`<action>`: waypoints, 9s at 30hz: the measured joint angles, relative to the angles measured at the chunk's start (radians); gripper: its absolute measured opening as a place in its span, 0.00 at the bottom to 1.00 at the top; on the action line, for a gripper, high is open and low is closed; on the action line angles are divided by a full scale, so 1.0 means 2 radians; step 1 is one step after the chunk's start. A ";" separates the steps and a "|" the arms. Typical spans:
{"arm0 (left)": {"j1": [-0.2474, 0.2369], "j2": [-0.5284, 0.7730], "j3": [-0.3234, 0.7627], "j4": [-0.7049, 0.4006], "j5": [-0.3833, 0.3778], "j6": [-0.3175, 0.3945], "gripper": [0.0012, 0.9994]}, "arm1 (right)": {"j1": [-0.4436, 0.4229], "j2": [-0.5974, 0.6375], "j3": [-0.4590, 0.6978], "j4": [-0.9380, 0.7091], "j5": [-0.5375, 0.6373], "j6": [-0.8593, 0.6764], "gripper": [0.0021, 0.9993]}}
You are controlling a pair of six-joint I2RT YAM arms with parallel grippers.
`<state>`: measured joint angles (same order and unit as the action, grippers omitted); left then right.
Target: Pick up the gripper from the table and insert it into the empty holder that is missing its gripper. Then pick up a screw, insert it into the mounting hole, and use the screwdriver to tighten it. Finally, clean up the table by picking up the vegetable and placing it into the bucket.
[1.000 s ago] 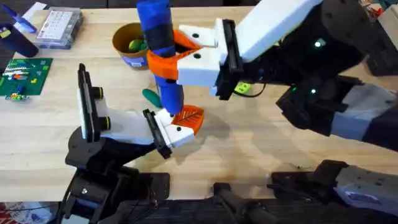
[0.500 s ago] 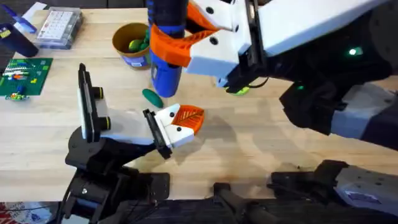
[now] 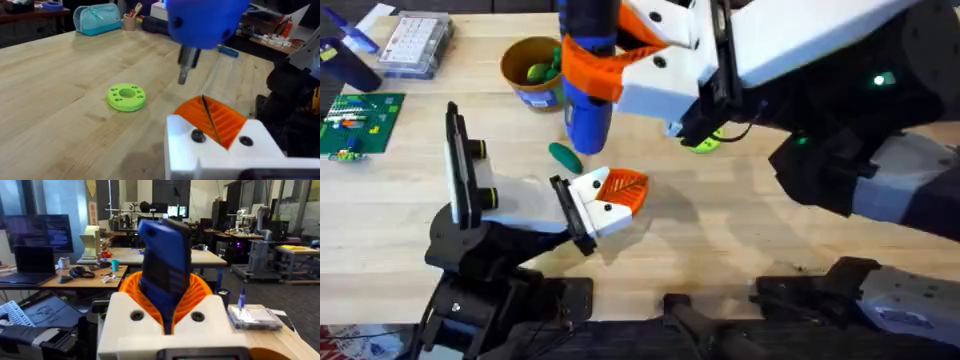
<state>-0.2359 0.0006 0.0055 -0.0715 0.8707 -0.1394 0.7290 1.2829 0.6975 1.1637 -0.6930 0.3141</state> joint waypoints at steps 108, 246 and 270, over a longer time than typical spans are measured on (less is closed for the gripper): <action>0.000 0.000 0.000 -0.001 0.000 0.000 0.02 | -0.009 0.044 0.064 -0.143 -0.049 0.060 0.04; -0.001 0.000 0.000 -0.002 0.011 -0.003 0.02 | -0.004 0.062 0.026 0.013 -0.096 0.080 0.04; -0.001 0.002 0.000 -0.003 0.016 -0.006 0.02 | 0.000 0.062 0.026 -0.043 -0.072 0.086 0.04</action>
<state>-0.2371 0.0055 0.0059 -0.0784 0.9020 -0.1513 0.7292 1.4075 0.7502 1.0781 -0.8377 0.4866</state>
